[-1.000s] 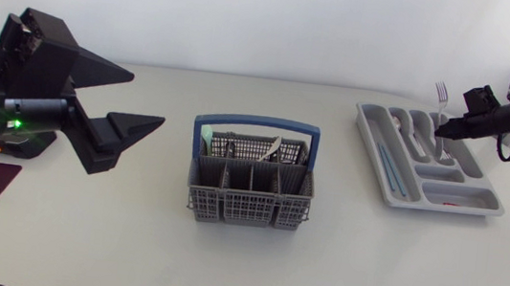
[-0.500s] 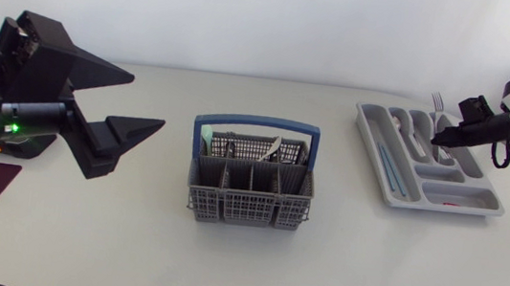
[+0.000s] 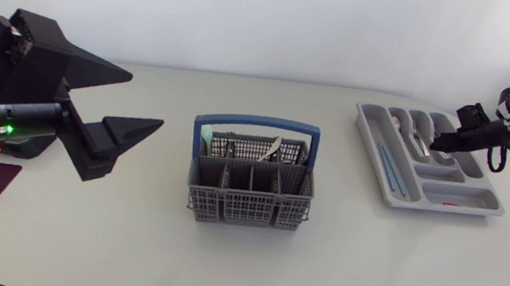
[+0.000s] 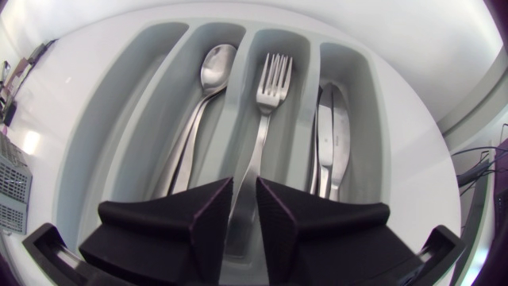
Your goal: Unload the cutlery basket into the drawer organizer.
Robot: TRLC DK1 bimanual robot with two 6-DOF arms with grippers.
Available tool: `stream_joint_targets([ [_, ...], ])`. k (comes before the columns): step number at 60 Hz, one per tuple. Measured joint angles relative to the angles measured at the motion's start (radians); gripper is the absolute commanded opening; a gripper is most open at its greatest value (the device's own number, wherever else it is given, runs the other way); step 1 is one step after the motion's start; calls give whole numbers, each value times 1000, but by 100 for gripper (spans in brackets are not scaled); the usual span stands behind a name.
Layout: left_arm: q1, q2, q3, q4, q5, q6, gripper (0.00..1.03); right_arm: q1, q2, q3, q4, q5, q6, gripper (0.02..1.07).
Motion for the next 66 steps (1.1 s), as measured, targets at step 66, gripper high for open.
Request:
stream_joint_targets([
  [66,-66,-13,-120,40,-33,-6,96,468,-1044,-1159,386,57,53,66],
])
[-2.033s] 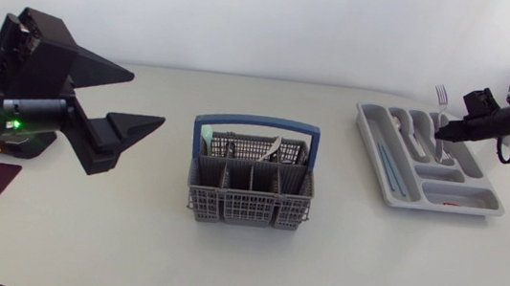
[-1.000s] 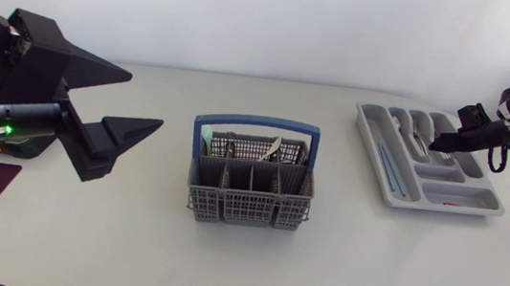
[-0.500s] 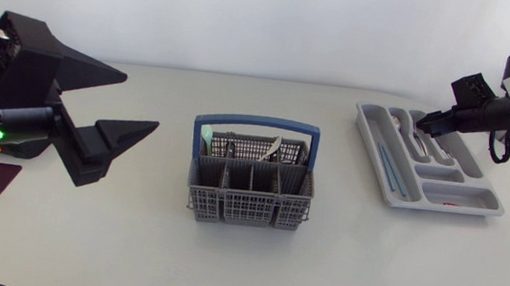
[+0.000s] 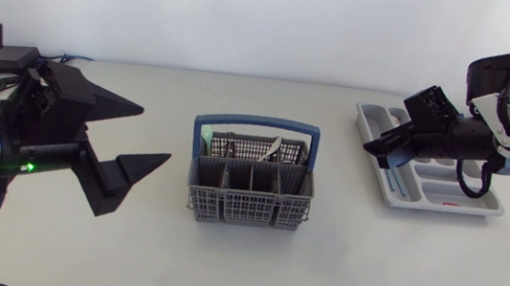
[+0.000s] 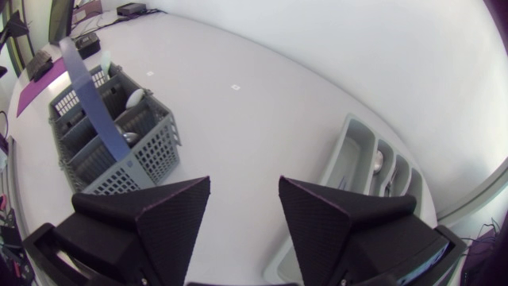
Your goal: Unload the cutlery basket into the drawer organizer.
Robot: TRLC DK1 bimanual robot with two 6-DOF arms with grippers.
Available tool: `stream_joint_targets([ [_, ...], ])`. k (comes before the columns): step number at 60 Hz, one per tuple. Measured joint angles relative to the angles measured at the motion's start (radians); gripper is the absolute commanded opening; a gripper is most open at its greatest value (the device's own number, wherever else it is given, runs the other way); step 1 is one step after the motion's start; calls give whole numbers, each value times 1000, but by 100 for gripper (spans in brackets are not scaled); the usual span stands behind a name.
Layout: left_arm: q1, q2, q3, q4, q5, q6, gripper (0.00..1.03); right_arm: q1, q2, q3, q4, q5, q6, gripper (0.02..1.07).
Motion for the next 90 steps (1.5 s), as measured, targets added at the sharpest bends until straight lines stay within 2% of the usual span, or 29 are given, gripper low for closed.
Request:
stream_joint_targets([
  [16,-53,114,-25,44,-19,-37,91,87,-68,-90,62,0,37,66],
  [22,-66,146,-25,61,-19,-48,82,109,-68,-99,75,5,55,66],
  [27,-77,171,-26,70,-20,-57,69,125,-68,-99,93,11,70,63],
  [34,-93,198,-40,87,-22,-82,50,150,-68,-99,122,19,91,48],
  [39,-99,216,-52,100,-23,-98,32,172,-62,-98,132,23,106,38],
  [42,-103,225,-56,109,-23,-104,21,182,-49,-94,142,23,117,28],
  [48,-112,248,-58,119,-23,-116,4,191,-6,-72,158,22,139,13],
  [65,-137,328,-63,126,-23,-123,4,184,110,42,171,-85,222,12],
  [76,-128,386,-80,140,-23,-122,4,189,120,86,109,-197,236,11],
  [90,-86,458,-84,187,-23,-122,4,246,93,58,19,-215,209,10],
])
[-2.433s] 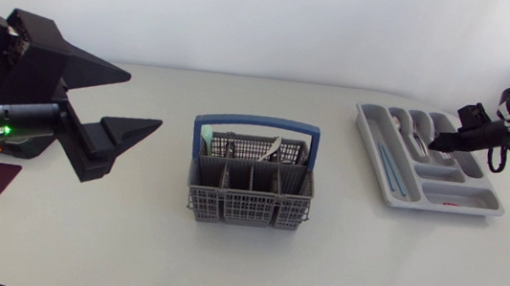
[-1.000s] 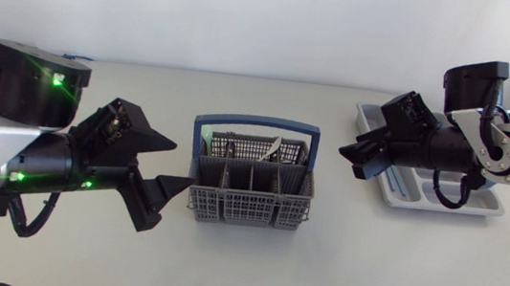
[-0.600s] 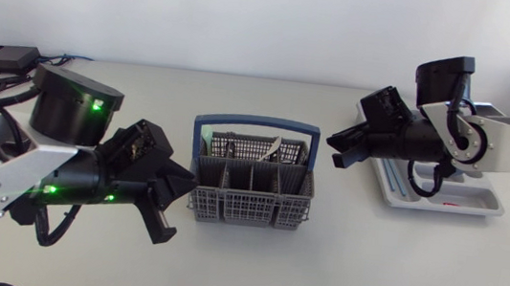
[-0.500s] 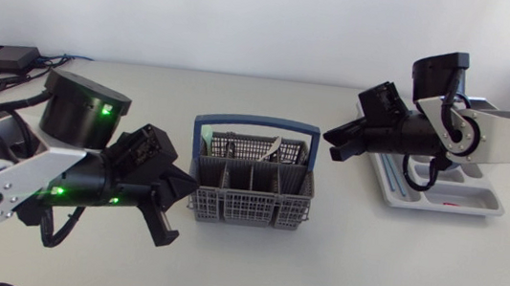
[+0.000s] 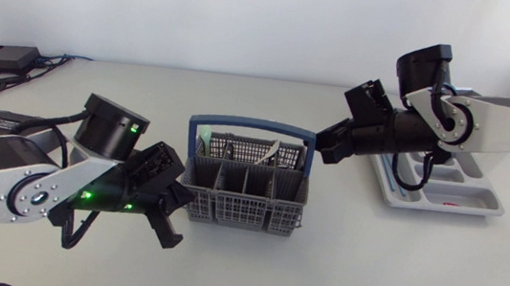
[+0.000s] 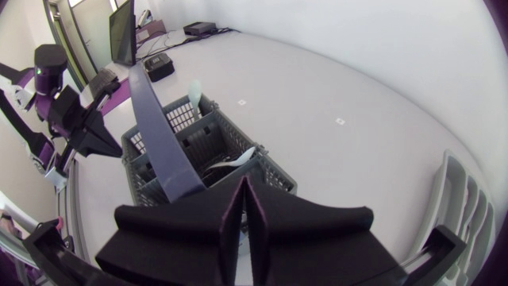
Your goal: Unload the cutlery basket into the drawer organizer.
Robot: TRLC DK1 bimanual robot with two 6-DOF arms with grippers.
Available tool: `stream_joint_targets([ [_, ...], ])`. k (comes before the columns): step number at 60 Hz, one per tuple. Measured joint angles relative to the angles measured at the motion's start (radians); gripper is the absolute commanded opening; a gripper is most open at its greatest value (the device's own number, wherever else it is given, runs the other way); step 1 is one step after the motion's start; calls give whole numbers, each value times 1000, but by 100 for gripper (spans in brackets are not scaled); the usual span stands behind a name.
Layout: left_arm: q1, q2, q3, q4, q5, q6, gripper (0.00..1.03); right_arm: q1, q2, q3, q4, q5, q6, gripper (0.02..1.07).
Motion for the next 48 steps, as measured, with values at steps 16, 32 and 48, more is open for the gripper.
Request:
stream_joint_targets([
  [16,77,83,0,61,0,27,4,86,-177,-122,-100,1,-23,10],
  [32,154,92,0,64,8,42,4,108,-317,-200,-103,78,-23,11],
  [48,166,83,7,65,23,40,4,24,-173,-241,72,212,-23,11],
])
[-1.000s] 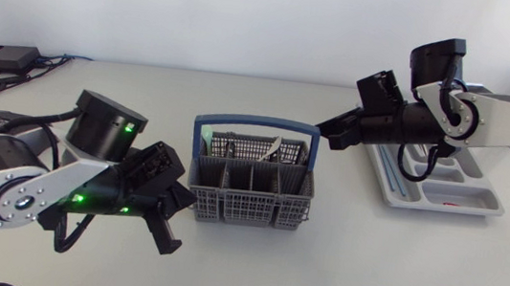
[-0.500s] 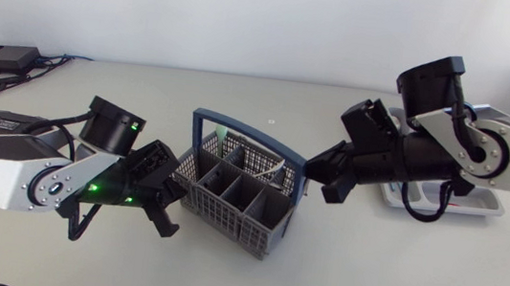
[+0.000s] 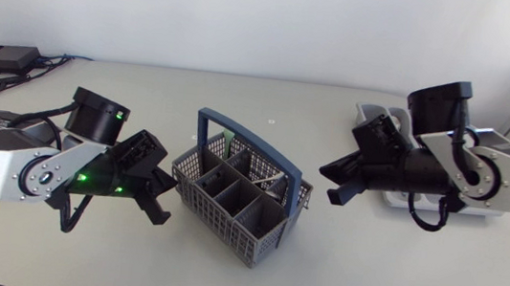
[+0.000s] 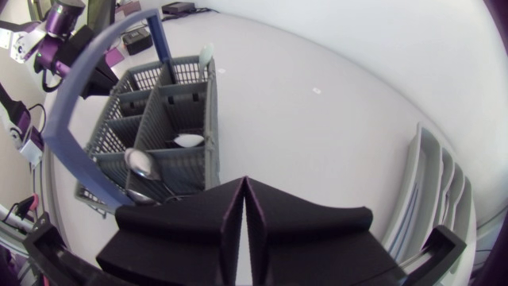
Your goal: Unload the cutlery basket into the drawer organizer.
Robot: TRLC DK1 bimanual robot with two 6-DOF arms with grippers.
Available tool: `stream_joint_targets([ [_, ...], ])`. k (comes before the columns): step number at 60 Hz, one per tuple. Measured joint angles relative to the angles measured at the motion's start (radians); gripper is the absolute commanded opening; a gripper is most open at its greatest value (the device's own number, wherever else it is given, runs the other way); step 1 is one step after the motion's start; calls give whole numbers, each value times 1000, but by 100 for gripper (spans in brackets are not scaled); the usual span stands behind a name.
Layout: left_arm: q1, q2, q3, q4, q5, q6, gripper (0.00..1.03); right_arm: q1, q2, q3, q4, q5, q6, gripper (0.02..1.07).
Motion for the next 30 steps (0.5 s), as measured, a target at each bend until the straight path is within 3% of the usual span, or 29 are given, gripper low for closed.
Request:
stream_joint_targets([
  [13,-1,72,51,0,3,-21,4,8,133,-3,54,6,0,11],
  [30,-1,168,138,9,3,-23,4,42,40,-12,-40,-82,-1,11],
])
